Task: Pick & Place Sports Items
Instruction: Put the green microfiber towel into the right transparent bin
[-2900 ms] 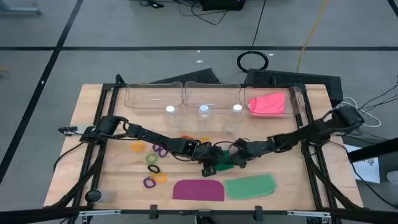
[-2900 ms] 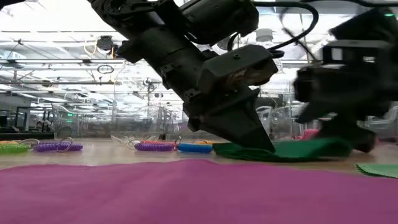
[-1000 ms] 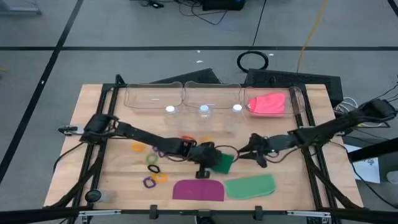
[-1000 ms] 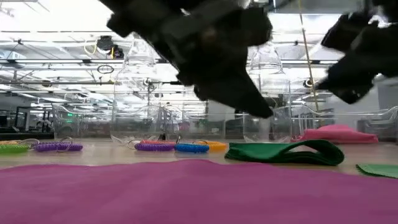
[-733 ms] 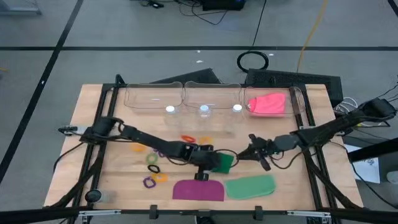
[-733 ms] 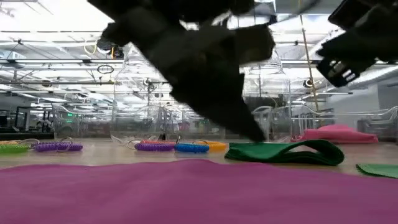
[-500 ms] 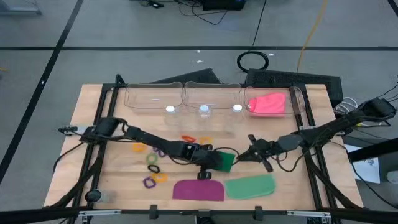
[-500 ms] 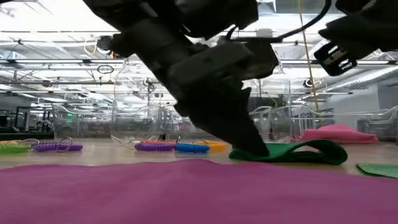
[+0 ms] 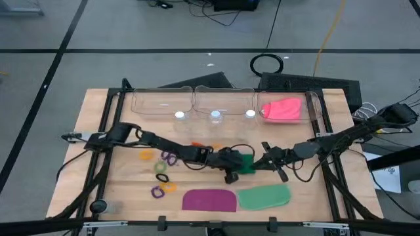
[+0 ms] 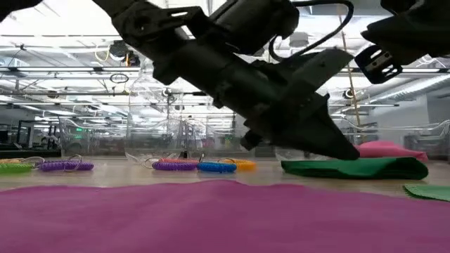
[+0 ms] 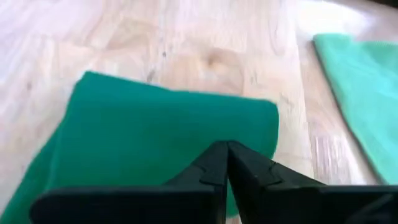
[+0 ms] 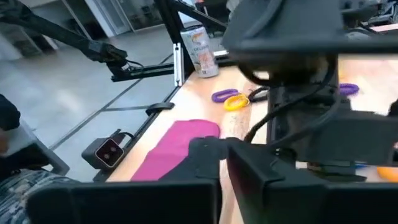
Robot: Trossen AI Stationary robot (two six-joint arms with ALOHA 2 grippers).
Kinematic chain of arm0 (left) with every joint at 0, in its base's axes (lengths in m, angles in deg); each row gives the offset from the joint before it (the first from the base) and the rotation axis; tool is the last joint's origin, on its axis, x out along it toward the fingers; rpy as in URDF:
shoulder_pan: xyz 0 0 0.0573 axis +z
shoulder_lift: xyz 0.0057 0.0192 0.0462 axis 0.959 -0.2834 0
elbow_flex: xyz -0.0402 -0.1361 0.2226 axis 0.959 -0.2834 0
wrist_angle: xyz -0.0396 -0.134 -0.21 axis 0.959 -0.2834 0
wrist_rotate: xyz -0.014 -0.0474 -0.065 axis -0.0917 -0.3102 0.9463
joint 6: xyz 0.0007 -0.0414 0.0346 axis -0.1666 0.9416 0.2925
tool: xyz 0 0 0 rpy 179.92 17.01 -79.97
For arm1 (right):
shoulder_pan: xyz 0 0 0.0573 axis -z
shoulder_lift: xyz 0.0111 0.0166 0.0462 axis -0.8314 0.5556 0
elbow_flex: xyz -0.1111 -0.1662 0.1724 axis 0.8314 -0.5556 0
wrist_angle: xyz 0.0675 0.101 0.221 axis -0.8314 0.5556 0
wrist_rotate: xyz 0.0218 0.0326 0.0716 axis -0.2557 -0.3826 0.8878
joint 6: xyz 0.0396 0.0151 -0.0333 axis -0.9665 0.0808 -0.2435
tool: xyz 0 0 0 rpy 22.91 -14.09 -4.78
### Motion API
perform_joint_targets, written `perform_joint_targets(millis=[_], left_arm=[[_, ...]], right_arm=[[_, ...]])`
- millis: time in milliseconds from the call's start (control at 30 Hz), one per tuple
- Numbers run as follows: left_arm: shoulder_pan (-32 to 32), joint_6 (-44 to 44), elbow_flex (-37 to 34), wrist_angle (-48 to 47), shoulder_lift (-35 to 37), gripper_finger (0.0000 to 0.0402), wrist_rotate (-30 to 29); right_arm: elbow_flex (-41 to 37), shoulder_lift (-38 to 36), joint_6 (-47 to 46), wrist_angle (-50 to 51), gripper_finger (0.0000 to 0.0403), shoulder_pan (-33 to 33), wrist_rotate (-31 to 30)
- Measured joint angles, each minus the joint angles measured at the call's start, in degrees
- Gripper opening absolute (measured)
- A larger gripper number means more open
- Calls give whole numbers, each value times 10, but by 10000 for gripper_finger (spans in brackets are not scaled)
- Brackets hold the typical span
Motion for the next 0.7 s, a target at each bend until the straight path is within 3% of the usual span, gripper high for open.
perform_joint_targets(millis=[200,333,433,567,700], left_arm=[[-6,-65,0,-15,53,10,18],[-20,-105,0,-77,94,10,17],[-34,-135,0,-138,126,10,17],[-49,-159,0,-212,147,10,0],[-52,-145,0,-244,149,10,-23]], right_arm=[[0,0,-41,17,65,0,0],[1,1,-64,16,145,-16,-9],[21,15,-55,30,207,-51,-62],[94,57,-62,160,246,-78,-108],[148,96,-172,311,249,-62,-99]])
